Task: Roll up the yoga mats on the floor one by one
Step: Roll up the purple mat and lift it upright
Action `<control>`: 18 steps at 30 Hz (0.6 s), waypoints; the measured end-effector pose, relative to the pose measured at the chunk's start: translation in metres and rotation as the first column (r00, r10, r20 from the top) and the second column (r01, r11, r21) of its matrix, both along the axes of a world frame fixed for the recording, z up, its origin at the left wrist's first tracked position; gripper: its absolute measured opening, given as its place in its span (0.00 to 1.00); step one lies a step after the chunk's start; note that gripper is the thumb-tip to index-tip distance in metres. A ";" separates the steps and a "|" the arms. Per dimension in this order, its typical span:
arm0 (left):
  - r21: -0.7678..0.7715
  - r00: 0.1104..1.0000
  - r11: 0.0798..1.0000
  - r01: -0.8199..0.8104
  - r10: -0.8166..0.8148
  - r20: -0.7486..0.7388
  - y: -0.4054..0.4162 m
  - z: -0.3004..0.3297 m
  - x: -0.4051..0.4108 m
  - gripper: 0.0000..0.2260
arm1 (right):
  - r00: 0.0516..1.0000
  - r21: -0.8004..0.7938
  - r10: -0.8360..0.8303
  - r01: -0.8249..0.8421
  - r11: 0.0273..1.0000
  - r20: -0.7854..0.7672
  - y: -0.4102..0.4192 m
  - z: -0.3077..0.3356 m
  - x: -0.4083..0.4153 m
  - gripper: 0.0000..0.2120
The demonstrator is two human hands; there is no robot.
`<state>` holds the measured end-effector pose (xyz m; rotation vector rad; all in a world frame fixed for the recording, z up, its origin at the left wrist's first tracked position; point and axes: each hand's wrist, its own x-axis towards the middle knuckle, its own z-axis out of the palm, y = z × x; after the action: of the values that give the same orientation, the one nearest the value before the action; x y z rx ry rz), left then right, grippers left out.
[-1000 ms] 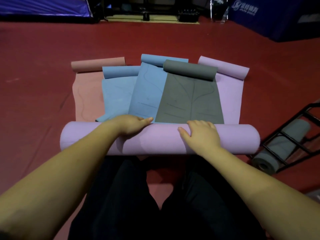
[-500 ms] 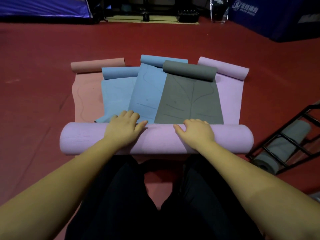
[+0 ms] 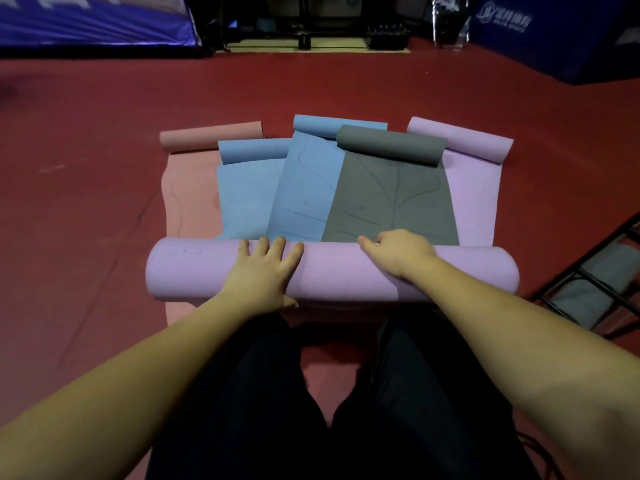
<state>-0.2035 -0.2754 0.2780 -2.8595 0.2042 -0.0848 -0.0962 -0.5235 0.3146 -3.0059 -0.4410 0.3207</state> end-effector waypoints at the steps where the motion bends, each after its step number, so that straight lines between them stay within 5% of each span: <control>1: 0.003 1.000 1.000 0.005 -0.005 0.005 0.000 0.003 0.000 0.51 | 1.000 0.002 0.003 -0.003 1.000 0.001 -0.001 0.003 0.000 0.34; 10: -0.078 0.994 0.991 0.108 -0.108 -0.005 0.005 0.058 -0.020 0.50 | 0.994 -0.019 0.037 -0.039 0.999 -0.103 -0.014 0.033 -0.005 0.34; 18: -0.215 0.962 0.976 -0.045 -0.016 -0.274 0.002 0.046 -0.014 0.51 | 0.944 -0.054 0.004 -0.023 0.998 -0.329 -0.008 0.013 0.002 0.36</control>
<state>-0.2174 -0.2738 0.3243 -3.0847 0.2422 0.3144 -0.0946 -0.5311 0.3275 -2.9192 -0.4249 0.8327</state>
